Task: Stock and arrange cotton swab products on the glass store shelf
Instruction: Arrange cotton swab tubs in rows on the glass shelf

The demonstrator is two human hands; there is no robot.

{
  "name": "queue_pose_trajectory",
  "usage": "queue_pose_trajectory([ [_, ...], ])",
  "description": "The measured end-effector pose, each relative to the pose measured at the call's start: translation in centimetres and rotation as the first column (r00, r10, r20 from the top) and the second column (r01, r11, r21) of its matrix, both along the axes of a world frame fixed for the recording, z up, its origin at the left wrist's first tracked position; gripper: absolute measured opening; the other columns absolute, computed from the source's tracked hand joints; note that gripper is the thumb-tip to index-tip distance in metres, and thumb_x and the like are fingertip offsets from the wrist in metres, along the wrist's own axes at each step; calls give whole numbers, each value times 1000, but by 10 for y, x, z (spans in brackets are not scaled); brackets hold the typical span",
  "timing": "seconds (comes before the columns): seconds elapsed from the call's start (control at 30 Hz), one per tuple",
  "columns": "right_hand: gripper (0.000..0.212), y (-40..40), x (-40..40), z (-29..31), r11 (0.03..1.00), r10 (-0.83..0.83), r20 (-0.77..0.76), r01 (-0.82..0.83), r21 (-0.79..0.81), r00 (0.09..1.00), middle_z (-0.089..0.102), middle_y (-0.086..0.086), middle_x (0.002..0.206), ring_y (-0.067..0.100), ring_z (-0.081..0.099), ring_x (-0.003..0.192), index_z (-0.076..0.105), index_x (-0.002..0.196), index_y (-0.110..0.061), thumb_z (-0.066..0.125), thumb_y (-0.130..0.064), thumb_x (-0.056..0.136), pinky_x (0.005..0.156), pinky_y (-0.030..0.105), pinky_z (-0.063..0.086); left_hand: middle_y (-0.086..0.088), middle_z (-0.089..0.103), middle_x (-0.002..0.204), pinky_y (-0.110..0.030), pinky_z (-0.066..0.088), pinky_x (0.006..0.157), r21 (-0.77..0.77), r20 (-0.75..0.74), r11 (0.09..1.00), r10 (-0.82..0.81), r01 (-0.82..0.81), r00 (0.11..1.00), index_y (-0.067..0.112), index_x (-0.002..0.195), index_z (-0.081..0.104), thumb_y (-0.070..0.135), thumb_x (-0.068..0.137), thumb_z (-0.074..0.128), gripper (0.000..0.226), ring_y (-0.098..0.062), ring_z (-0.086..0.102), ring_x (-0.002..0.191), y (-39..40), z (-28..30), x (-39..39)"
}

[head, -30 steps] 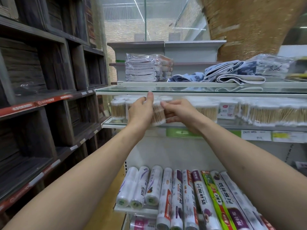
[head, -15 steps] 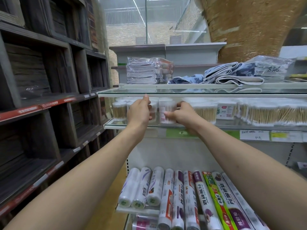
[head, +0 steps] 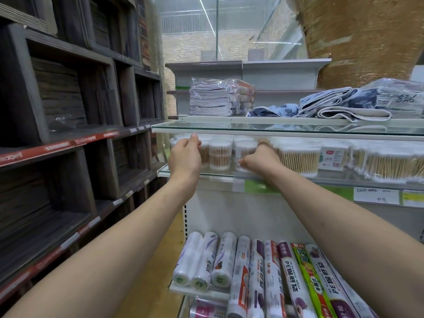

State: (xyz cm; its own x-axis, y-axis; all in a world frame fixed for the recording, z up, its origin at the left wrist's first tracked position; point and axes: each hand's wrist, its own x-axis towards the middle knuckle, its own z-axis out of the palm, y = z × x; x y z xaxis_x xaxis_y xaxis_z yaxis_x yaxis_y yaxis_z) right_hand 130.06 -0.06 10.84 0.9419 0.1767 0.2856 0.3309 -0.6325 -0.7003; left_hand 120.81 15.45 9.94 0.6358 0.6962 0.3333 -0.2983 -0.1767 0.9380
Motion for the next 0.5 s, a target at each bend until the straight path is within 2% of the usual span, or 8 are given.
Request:
queue_pose_trajectory([
  [0.1, 23, 5, 0, 1, 1000, -23, 5, 23, 5, 1000, 63, 15, 102, 23, 62, 85, 56, 102, -6, 71, -14, 86, 65, 30, 50, 1, 66, 92, -55, 54, 94, -24, 3, 1000, -9, 9, 1000, 15, 88, 71, 34, 95, 56, 26, -24, 58, 89, 2, 0, -1],
  [0.17, 18, 6, 2, 3, 999, -50, 19, 51, -9, 999, 55, 11, 90, 24, 58, 85, 50, 100, -8, 63, -9, 87, 67, 32, 48, -1, 67, 94, -53, 54, 95, -36, 0, 999, -22, 22, 1000, 17, 86, 70, 28, 94, 58, 18, -24, 58, 90, 2, -1, -2],
  [0.23, 29, 8, 0, 4, 997, -70, 17, 70, -25, 997, 47, 7, 85, 23, 53, 82, 43, 111, -7, 58, -9, 87, 74, 34, 46, 0, 68, 93, -52, 55, 95, -44, 1, 998, -34, 34, 999, 20, 83, 70, 25, 93, 59, 15, -24, 58, 89, 3, -1, -2],
  [0.27, 44, 10, -1, 4, 998, -62, 7, 62, -24, 998, 50, 10, 91, 25, 54, 88, 40, 123, -8, 59, -12, 84, 78, 36, 48, 1, 67, 91, -52, 55, 95, -50, 4, 998, -37, 37, 999, 21, 82, 69, 24, 92, 60, 15, -22, 58, 87, 4, -1, -2],
  [0.3, 63, 12, 1, 2, 999, -46, 0, 46, -20, 999, 53, 16, 105, 30, 55, 100, 36, 133, -9, 64, -18, 78, 86, 39, 50, 2, 67, 88, -53, 55, 95, -55, 7, 998, -37, 37, 999, 21, 81, 70, 24, 91, 60, 14, -22, 58, 86, 5, -1, -2],
  [0.37, 92, 14, 4, 0, 999, -38, -5, 38, -11, 999, 43, 18, 139, 36, 48, 125, 31, 145, -17, 78, -36, 68, 105, 45, 46, 3, 67, 89, -54, 55, 95, -51, 7, 998, -33, 33, 999, 22, 80, 70, 24, 91, 60, 15, -23, 59, 88, 7, 0, -2],
  [0.43, 94, 12, 5, 1, 999, -42, 16, 42, 8, 999, 34, 14, 145, 35, 43, 131, 36, 148, -21, 84, -47, 72, 114, 42, 38, 3, 69, 93, -54, 54, 96, -45, 6, 999, -25, 26, 1000, 23, 80, 70, 24, 91, 60, 16, -24, 61, 93, 9, 1, -3],
  [0.5, 85, 10, 6, 3, 999, -42, 54, 41, 15, 998, 43, 12, 138, 32, 54, 122, 41, 147, -23, 83, -46, 76, 111, 39, 42, 2, 69, 95, -54, 54, 96, -44, 8, 999, -20, 21, 1000, 23, 79, 70, 24, 91, 59, 16, -24, 60, 93, 10, 1, -3],
])
